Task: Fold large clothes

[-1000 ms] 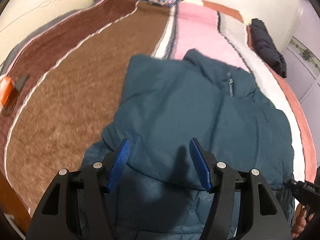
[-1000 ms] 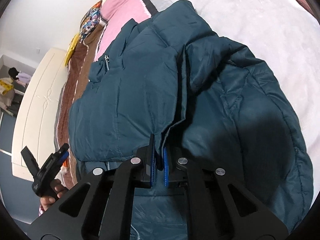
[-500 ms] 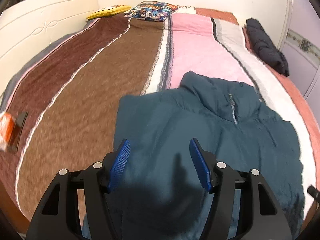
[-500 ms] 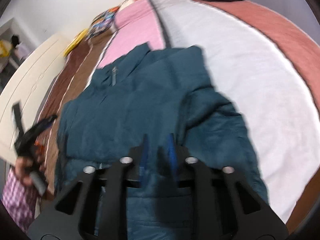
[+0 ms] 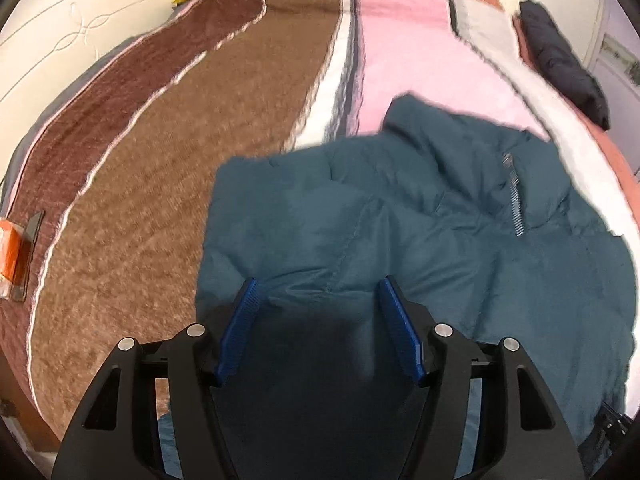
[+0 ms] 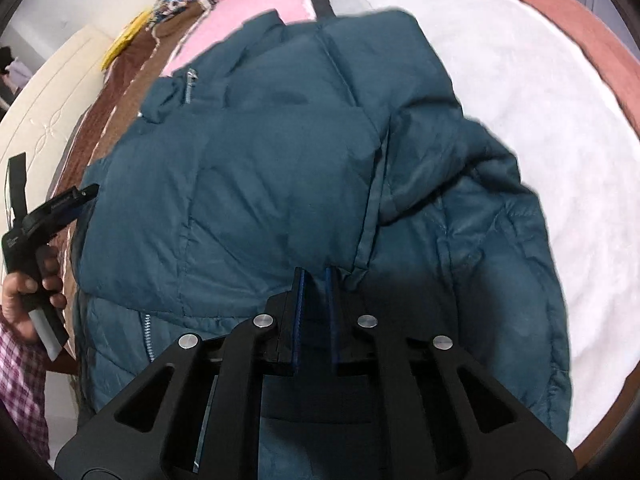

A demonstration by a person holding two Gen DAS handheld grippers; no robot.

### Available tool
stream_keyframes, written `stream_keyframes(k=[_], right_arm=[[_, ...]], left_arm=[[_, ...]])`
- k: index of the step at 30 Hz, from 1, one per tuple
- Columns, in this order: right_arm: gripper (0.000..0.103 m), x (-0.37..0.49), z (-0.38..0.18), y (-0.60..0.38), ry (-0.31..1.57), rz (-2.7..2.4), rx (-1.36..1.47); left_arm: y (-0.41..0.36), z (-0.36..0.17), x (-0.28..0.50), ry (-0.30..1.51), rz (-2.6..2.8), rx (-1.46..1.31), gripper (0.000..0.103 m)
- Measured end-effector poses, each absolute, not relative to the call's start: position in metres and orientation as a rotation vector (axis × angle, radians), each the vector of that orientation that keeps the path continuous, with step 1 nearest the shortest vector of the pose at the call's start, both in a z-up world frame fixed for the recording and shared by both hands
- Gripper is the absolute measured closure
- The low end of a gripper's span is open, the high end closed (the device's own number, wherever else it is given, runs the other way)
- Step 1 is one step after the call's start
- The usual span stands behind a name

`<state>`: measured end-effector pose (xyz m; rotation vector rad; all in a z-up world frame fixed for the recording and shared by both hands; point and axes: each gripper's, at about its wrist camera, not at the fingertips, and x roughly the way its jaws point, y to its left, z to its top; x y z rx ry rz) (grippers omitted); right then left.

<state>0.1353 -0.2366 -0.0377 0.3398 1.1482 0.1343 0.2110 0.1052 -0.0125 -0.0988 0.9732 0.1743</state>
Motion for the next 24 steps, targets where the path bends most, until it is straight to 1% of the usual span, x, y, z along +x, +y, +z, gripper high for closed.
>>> stream_keyframes(k=[3,7,8,10,11,12,16,21,24], right_arm=[[0.09,0.128,-0.02,-0.244,1.098,0.15,0.34],[0.089,0.107,0.005,-0.267,1.044,0.157,0.343],[0.087,0.099,0.01,-0.274,1.037,0.159,0.345],[0.077,0.087,0.016,-0.283,1.03,0.154,0.34],[0.075,0.076,0.019,-0.291,1.029,0.144,0.335],[0.073,0.067,0.02,-0.296,1.031,0.138,0.333],[0.072,0.033,0.018,-0.307,1.057,0.114,0.325],[0.071,0.006,0.011,-0.314,1.093,0.097,0.326],[0.07,-0.009,0.011,-0.317,1.098,0.099,0.321]], left_arm=[[0.11,0.014,0.189,0.912,0.136,-0.135,0.041],[0.121,0.039,0.148,0.88,0.093,-0.144,0.041],[0.123,0.042,0.14,0.88,0.089,-0.141,0.041],[0.133,0.047,0.109,0.881,0.075,-0.138,0.041],[0.136,0.048,0.098,0.883,0.076,-0.139,0.041],[0.14,0.049,0.088,0.884,0.077,-0.144,0.041],[0.163,0.042,0.035,0.904,0.101,-0.223,0.041],[0.187,0.017,-0.02,0.974,0.152,-0.364,0.041],[0.193,0.01,-0.04,1.004,0.192,-0.358,0.041]])
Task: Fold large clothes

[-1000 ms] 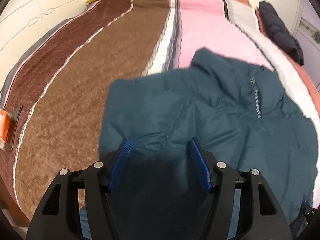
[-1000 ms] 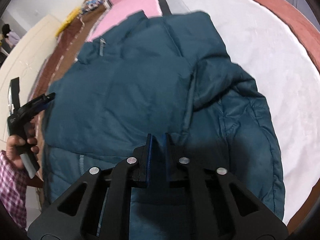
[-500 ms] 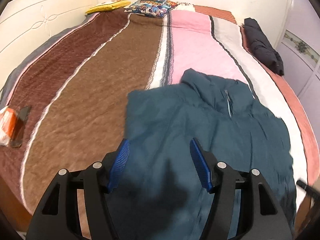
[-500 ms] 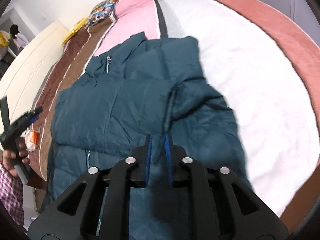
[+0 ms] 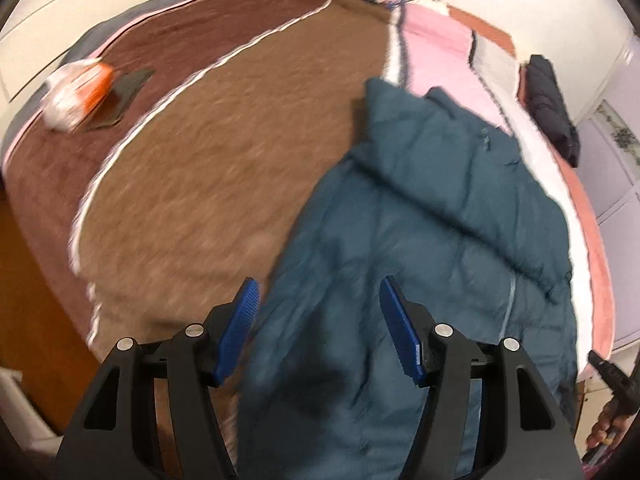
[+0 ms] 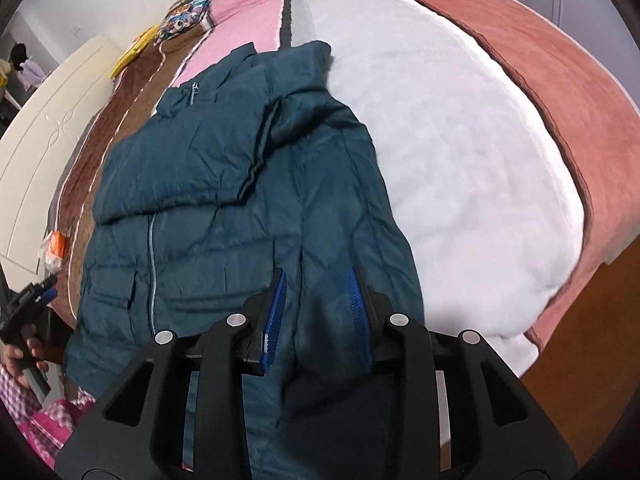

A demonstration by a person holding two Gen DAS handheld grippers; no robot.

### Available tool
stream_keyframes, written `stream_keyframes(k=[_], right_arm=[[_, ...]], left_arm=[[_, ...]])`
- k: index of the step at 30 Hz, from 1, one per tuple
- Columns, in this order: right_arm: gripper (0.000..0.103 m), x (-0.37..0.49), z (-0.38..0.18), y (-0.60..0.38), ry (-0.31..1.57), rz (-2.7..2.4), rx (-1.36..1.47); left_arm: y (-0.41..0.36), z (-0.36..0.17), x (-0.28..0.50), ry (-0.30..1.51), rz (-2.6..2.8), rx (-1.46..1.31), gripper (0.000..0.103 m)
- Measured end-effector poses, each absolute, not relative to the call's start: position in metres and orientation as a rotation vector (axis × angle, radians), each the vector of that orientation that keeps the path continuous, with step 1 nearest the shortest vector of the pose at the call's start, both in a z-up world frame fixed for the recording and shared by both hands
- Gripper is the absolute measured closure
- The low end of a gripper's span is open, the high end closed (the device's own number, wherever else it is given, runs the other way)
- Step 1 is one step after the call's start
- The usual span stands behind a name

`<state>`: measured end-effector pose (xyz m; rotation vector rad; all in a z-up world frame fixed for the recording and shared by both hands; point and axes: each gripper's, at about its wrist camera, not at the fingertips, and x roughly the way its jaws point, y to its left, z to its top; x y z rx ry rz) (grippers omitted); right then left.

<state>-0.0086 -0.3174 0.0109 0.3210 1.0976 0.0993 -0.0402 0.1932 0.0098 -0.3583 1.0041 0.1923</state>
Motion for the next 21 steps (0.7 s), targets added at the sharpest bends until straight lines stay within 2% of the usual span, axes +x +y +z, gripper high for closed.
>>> stream_keyframes(k=[4,9,12,21], right_arm=[[0.063,-0.026,0.011,-0.323,1.099,0.102,0.318],[0.06,-0.046,0.005,-0.335,1.146,0.114,0.33],[0.051,-0.059,0.001,-0.344,1.179,0.125,0.359],[0.037,-0.086,-0.002,-0.363,1.217,0.165,0.48]], left_arm=[[0.201,0.002,-0.071,1.044,0.209,-0.336,0.04],[0.208,-0.008,-0.105,1.108,0.167,-0.337,0.04],[0.212,-0.015,-0.121,1.146,0.135,-0.397,0.04],[0.198,-0.034,-0.137,1.191,0.011,-0.535,0.04]])
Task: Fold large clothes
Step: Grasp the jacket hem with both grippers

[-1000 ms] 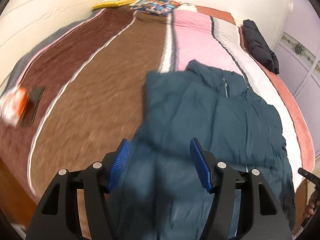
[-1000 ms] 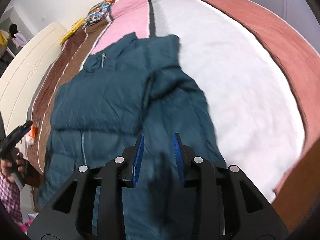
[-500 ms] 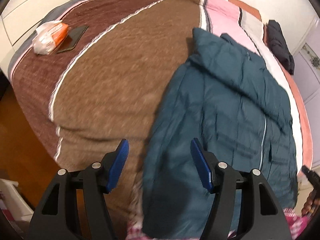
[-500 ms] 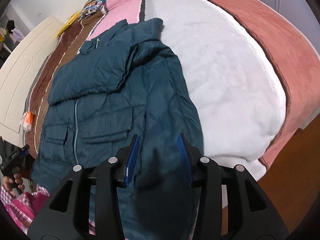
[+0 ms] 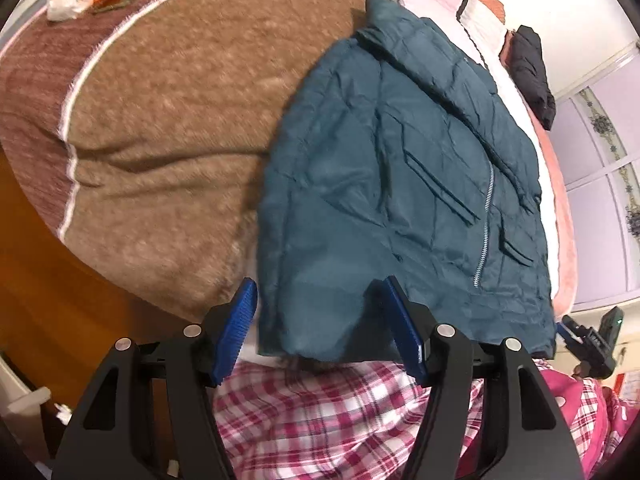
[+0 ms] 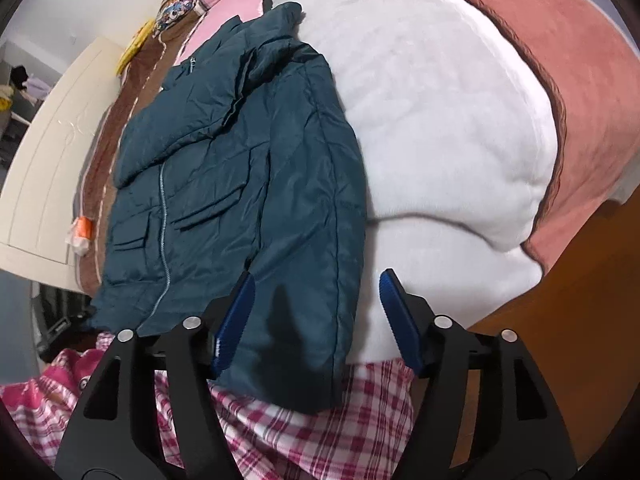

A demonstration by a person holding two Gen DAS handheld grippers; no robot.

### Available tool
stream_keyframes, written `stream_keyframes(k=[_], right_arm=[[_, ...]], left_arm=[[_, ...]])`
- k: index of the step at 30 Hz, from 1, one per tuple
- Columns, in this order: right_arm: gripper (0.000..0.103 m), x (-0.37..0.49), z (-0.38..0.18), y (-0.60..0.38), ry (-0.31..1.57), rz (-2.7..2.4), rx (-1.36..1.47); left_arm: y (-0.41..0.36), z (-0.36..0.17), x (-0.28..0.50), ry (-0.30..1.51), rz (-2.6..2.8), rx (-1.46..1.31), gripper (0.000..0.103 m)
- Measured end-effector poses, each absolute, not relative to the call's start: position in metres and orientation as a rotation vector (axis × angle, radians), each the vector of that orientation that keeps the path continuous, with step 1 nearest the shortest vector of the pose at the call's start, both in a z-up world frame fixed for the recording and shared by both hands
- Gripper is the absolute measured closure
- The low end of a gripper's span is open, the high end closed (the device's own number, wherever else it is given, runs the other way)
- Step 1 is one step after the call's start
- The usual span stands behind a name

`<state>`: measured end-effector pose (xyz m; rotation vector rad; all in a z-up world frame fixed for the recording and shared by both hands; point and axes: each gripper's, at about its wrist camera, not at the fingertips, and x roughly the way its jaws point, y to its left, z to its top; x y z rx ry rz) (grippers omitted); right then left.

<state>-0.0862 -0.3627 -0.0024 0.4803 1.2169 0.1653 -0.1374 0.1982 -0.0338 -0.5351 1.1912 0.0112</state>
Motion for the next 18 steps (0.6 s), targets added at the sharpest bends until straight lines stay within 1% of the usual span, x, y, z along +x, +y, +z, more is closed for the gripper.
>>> stream_keyframes(k=[3,5,6,7,8,10,13,15,16,17,18], right_arm=[[0.036,-0.091,-0.006,-0.368,1.233,0.171,0.52],[0.035,-0.094,-0.008,-0.37,1.241,0.177,0.541],[0.035,-0.096,-0.011,-0.372,1.247,0.178,0.553],[0.035,-0.097,-0.012,-0.371,1.252,0.176,0.558],[0.035,-0.098,-0.015,-0.372,1.262,0.177,0.567],[0.035,-0.101,-0.02,-0.372,1.281,0.196,0.599],[0.035,-0.104,-0.028,-0.368,1.308,0.24,0.638],[0.035,-0.106,-0.031,-0.363,1.316,0.278,0.658],[0.038,-0.106,-0.032,-0.36,1.32,0.291,0.659],[0.045,-0.107,-0.033,-0.357,1.329,0.303,0.647],[0.061,-0.107,-0.035,-0.354,1.342,0.314,0.634]], left_arm=[[0.199,-0.043,-0.137,1.197,-0.002,-0.579,0.04],[0.201,-0.046,-0.137,1.199,-0.012,-0.617,0.046],[0.203,-0.047,-0.138,1.197,-0.018,-0.631,0.051],[0.204,-0.048,-0.138,1.194,-0.022,-0.646,0.059],[0.204,-0.048,-0.138,1.192,-0.03,-0.655,0.063],[0.204,-0.046,-0.138,1.182,-0.044,-0.659,0.075],[0.203,-0.041,-0.137,1.167,-0.055,-0.636,0.085],[0.201,-0.039,-0.136,1.16,-0.058,-0.629,0.087],[0.2,-0.039,-0.135,1.158,-0.058,-0.625,0.088],[0.199,-0.038,-0.134,1.156,-0.057,-0.622,0.088],[0.199,-0.037,-0.133,1.151,-0.057,-0.621,0.089]])
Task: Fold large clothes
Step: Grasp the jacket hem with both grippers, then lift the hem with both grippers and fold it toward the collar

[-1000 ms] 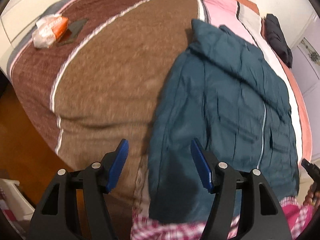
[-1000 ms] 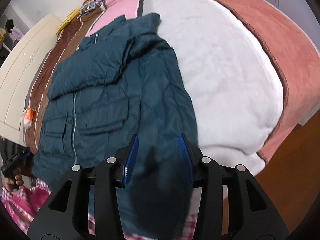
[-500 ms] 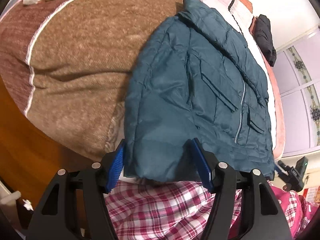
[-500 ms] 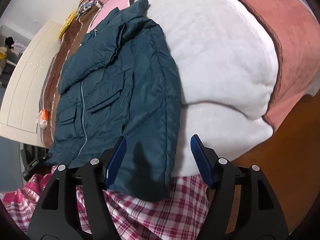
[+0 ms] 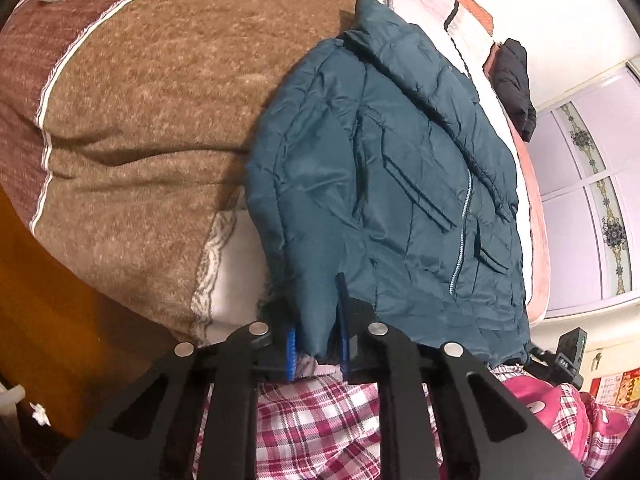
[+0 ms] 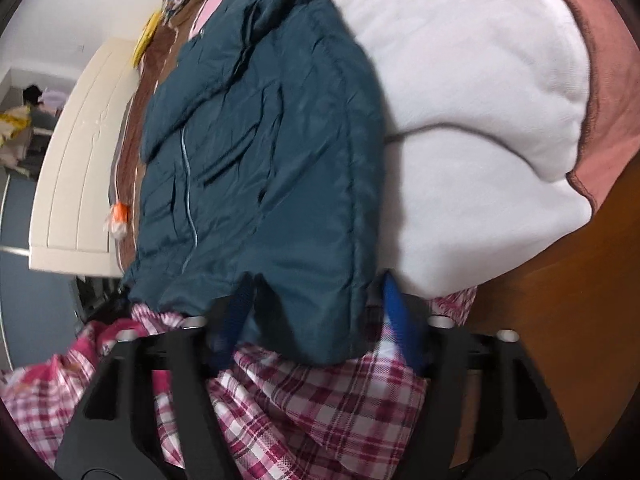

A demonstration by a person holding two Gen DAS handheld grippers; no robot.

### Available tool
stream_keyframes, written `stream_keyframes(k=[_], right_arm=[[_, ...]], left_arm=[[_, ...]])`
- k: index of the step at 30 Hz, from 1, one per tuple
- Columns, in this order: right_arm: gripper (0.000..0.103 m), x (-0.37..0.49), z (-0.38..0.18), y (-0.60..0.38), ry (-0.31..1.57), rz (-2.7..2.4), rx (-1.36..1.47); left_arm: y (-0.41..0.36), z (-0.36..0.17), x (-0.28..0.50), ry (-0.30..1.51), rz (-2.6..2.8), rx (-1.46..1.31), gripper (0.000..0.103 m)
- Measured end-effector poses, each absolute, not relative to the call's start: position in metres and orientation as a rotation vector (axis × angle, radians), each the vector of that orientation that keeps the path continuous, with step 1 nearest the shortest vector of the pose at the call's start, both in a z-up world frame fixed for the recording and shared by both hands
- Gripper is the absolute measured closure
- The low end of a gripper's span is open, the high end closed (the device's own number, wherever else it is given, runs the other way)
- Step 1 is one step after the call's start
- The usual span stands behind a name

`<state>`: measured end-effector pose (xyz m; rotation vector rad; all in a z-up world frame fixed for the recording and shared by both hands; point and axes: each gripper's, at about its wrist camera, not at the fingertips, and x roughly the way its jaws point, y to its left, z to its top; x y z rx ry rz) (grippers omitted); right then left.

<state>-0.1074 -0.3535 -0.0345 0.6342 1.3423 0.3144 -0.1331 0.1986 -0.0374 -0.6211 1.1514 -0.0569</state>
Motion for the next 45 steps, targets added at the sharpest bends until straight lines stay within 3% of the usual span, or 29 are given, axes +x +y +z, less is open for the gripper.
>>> stream_keyframes(k=[4,7,19,33,40,45], right_arm=[[0.088,-0.11,-0.029,-0.35,1.329,0.338,0.617],[0.092,-0.108,-0.013,-0.348,1.279,0.36,0.61],[0.093,-0.045,0.083,-0.334,0.988,0.42,0.53],[0.093,0.164,0.156,-0.338,0.841,0.321,0.426],[0.093,0.294,0.156,-0.326,0.824,0.237,0.425],[0.093,0.377,0.121,-0.321,0.862,0.181,0.449]], left_arm=[[0.199,-0.033,-0.131,1.136,-0.056,-0.621,0.092],[0.199,-0.024,-0.129,1.109,-0.06,-0.614,0.093],[0.2,0.064,-0.085,0.892,-0.117,-0.554,0.094],[0.195,0.164,0.087,0.699,-0.14,-0.407,0.094],[0.198,0.167,0.204,0.716,-0.079,-0.435,0.094],[0.204,0.131,0.283,0.78,-0.003,-0.447,0.094]])
